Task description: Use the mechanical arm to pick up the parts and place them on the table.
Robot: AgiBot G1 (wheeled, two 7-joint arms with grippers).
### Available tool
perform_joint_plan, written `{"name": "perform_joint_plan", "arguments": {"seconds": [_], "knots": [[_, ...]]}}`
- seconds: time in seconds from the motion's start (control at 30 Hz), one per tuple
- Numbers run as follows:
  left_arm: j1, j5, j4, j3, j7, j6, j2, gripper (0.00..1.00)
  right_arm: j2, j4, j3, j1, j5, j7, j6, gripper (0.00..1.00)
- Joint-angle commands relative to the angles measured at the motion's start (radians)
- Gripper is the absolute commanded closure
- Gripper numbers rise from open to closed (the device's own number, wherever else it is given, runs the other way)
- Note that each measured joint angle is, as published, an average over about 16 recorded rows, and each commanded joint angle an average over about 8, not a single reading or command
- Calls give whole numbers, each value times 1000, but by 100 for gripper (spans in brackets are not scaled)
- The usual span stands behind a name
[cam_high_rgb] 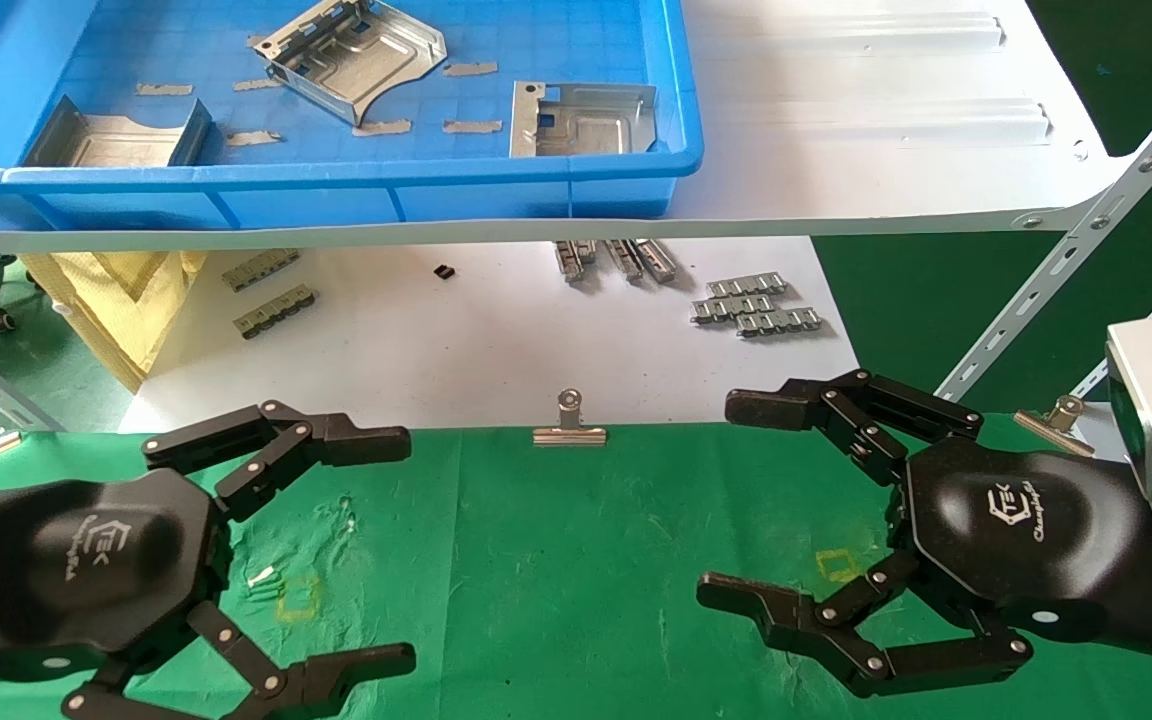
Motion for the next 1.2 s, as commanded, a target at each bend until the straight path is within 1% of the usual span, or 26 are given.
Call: {"name": "perform_joint_plan", "arguments": {"seconds": [0.03, 0.7, 0.97, 1.2], "knots": [[0, 0, 0, 0, 0, 0, 0, 0, 0, 0, 0, 0, 0, 0, 0, 0], [0, 0, 0, 0, 0, 0, 0, 0, 0, 0, 0, 0, 0, 0, 0, 0], [0, 0, 0, 0, 0, 0, 0, 0, 0, 0, 0, 0, 0, 0, 0, 100], [0, 0, 0, 0, 0, 0, 0, 0, 0, 0, 0, 0, 0, 0, 0, 100]]}}
